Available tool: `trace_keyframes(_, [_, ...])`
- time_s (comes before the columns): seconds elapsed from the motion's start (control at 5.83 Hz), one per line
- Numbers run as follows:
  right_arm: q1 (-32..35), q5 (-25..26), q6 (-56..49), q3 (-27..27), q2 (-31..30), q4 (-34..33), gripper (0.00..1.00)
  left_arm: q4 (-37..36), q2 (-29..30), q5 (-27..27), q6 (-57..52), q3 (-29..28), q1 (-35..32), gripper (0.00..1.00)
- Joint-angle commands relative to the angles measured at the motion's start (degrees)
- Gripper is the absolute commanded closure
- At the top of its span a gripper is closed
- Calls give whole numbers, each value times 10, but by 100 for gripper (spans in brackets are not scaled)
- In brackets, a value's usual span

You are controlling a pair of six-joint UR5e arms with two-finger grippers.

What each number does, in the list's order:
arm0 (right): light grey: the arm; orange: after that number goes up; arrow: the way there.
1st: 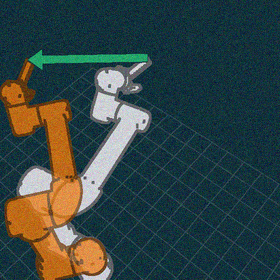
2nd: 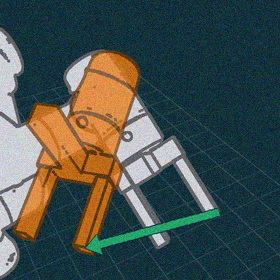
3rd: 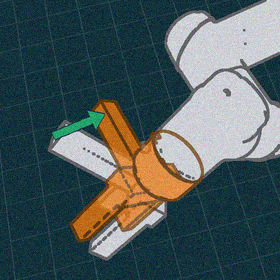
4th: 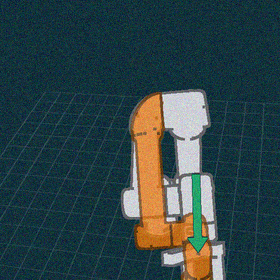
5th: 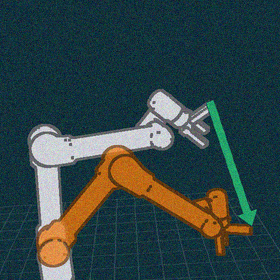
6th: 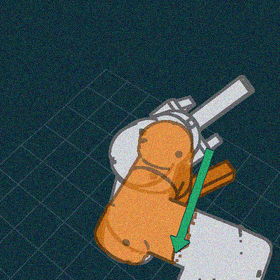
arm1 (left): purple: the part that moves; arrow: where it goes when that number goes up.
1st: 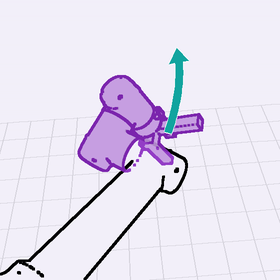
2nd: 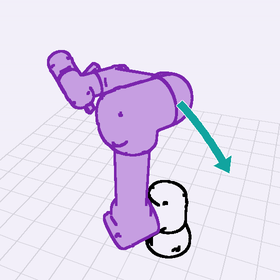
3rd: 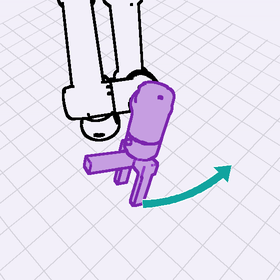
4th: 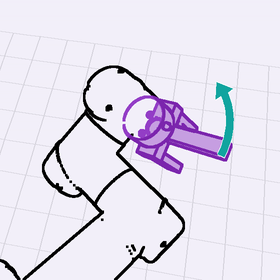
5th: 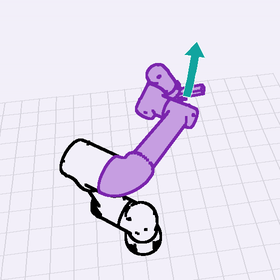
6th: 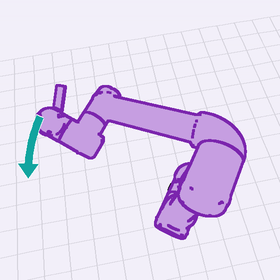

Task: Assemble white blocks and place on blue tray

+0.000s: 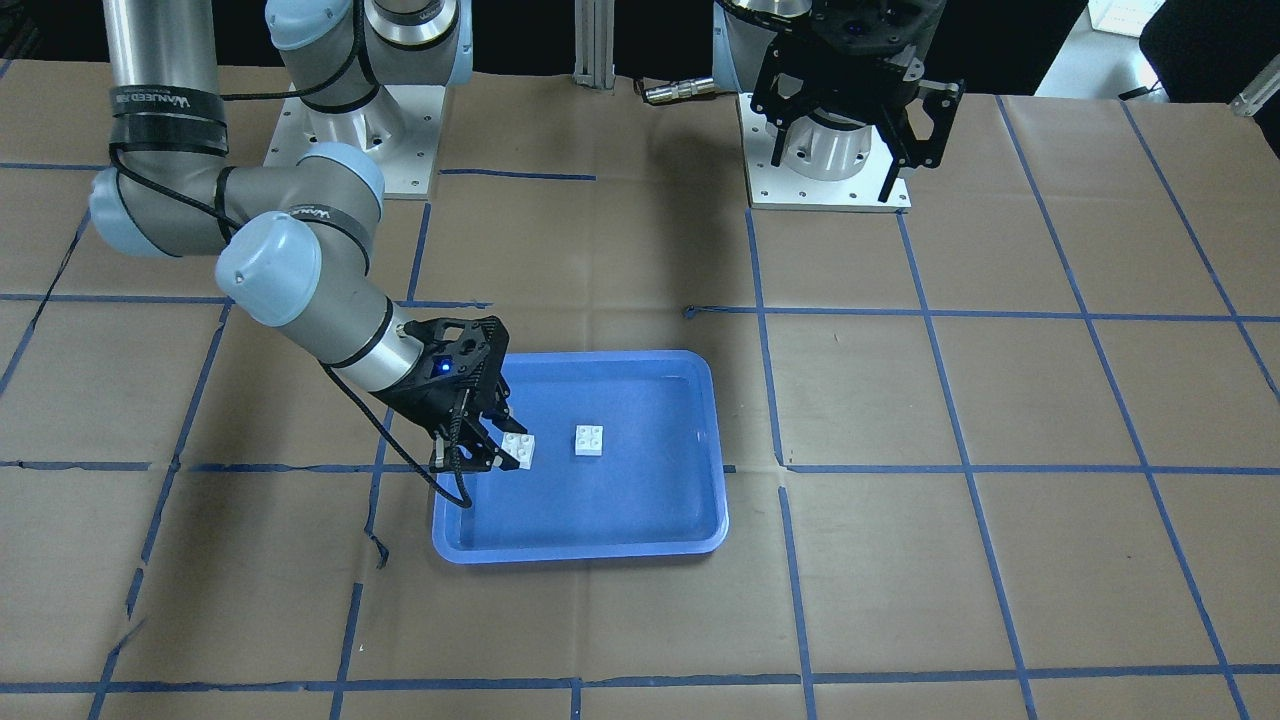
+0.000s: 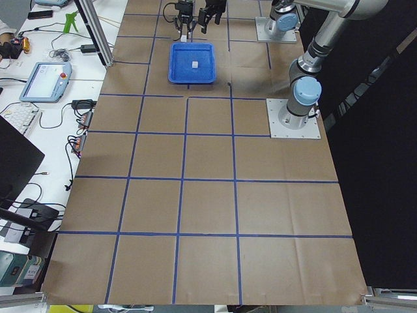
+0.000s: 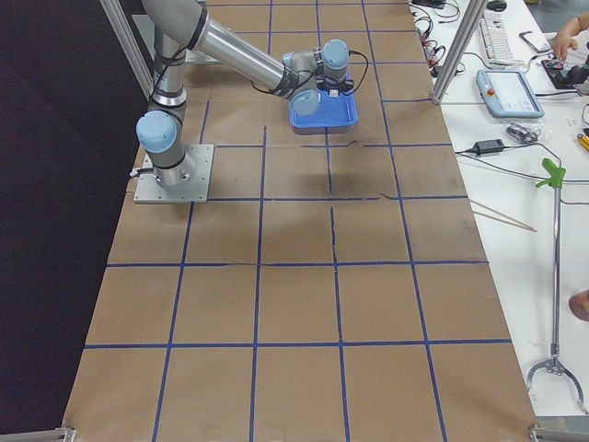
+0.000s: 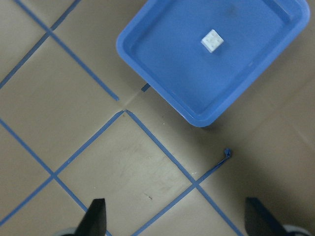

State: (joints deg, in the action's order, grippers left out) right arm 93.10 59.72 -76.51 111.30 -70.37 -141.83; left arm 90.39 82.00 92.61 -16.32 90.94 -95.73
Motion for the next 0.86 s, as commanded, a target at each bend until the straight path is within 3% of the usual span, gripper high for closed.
trace_keyframes(0.0, [7, -2, 5, 79, 20, -127, 71, -19, -9, 14, 187, 0, 12, 1])
trace_keyframes(0.69, [17, -36, -7, 84, 55, -146, 71, -26, -9, 11, 192, -2, 39, 1])
